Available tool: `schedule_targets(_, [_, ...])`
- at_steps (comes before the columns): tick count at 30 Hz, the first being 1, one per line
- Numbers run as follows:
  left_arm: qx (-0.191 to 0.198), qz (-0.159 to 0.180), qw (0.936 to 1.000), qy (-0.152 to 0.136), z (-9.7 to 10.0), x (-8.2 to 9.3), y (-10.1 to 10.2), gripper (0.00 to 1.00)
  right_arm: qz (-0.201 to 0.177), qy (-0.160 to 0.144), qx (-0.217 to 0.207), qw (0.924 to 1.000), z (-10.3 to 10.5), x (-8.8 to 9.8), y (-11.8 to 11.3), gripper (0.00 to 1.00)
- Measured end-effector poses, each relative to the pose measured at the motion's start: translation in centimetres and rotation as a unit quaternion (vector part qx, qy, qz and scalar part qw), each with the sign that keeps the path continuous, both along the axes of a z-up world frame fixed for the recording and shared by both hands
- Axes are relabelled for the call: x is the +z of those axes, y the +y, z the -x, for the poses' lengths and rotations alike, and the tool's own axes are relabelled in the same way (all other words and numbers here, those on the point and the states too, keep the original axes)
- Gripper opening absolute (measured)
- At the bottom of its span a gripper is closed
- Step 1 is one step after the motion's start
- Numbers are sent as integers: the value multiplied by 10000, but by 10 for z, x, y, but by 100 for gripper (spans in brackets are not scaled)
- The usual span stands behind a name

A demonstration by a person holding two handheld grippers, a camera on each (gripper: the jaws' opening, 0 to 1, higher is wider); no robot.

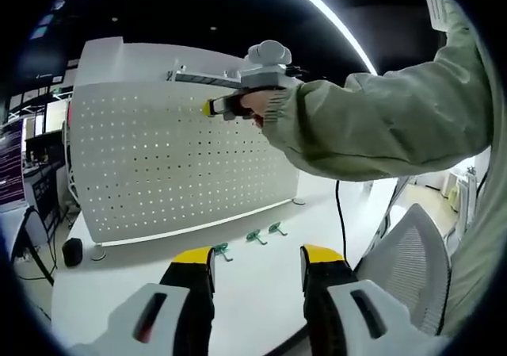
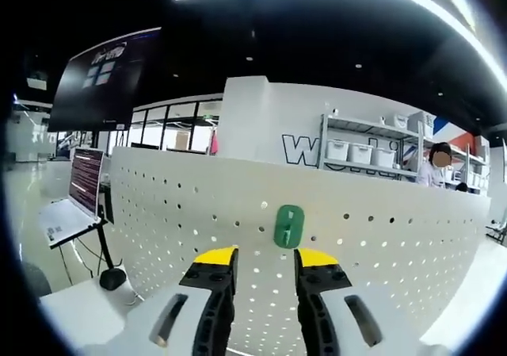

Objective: Insert the hook assembly into the mounting plate slot until the hook locks in place.

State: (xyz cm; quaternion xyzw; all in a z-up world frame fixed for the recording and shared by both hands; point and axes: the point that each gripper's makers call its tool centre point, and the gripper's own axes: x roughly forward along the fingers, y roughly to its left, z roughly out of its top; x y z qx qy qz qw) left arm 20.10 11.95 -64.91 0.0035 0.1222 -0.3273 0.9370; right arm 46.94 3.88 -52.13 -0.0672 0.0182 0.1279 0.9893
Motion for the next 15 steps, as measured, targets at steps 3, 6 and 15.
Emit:
schedule_targets(3, [24, -23, 10000, -8, -1, 0, 1, 45, 7, 39, 39, 10000, 5, -3, 0, 30])
schedule_targets(6, [46, -35, 10000, -8, -1, 0, 2, 45, 36, 65, 68, 9999, 10, -5, 0, 31])
schedule_targets(15, [84, -133, 9999, -47, -2, -1, 2, 45, 68, 167, 163, 9997, 24, -13, -5, 33])
